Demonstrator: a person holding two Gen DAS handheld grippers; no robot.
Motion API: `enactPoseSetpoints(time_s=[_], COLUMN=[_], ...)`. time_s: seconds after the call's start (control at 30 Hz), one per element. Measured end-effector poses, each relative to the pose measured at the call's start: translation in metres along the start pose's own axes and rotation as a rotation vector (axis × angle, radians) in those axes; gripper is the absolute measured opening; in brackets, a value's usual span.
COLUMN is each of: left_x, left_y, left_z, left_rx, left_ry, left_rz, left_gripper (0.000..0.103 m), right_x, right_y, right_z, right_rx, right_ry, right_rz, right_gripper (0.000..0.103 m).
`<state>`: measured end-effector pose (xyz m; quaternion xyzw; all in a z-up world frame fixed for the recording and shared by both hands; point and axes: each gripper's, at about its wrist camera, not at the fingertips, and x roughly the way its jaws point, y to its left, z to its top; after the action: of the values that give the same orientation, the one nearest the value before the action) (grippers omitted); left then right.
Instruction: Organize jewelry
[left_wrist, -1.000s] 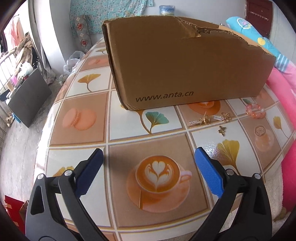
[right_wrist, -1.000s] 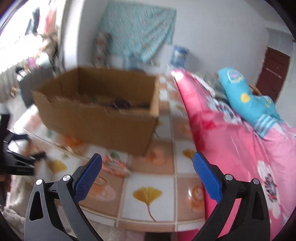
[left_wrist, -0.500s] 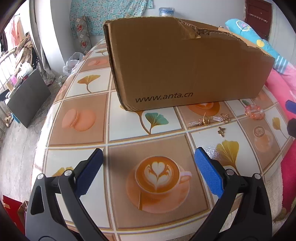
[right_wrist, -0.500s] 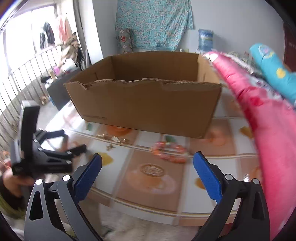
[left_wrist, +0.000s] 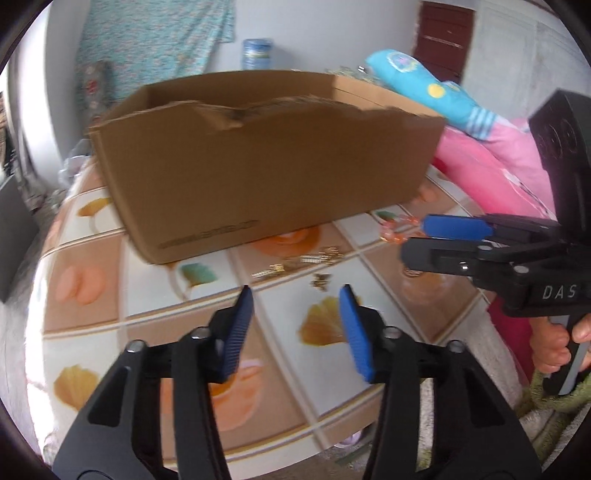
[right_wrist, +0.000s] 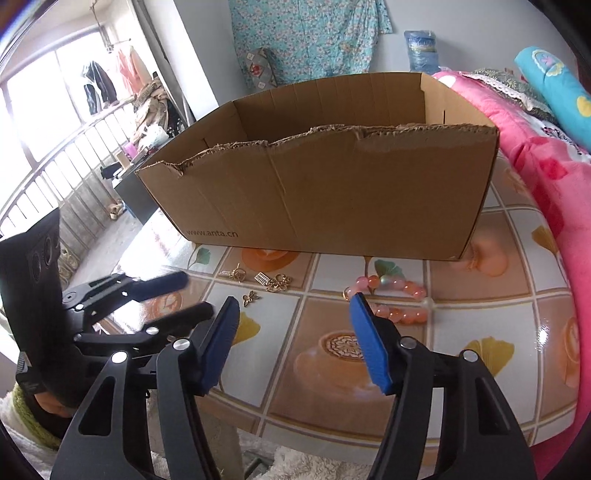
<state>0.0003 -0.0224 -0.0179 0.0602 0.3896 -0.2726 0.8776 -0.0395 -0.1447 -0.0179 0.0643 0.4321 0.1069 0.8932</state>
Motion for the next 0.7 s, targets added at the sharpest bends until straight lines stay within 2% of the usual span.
enactPoseSetpoints(time_s=[0.13,0.3,0.5,0.7], left_x=[0.014,0.024,0.030,0.034], left_y=[-0.011,-0.018,-0.019,-0.024], left_z=[0.004,0.006,0.011,0.015], left_rx=[0.050,0.089,0.133,0.182], left_ry=[0.035,0.066,0.084,0.093], left_rz=[-0.031,-0.035,-0.003,0.015], left_gripper=[0.023,0.016,0.007,0.004], right_x=[0.000,0.002,0.005,0.008], right_y=[-0.004,-0.009,-0.013,-0.019], right_z=[0.001,0.001,0.000,0.002], right_rx=[-0.001,0.012,0.019,0.031], right_ry=[-0.004,-0.009,-0.014,-0.015], right_rz=[0.009,0.022,0.023,0.023], right_gripper=[0.059,0.059,0.059,0.059])
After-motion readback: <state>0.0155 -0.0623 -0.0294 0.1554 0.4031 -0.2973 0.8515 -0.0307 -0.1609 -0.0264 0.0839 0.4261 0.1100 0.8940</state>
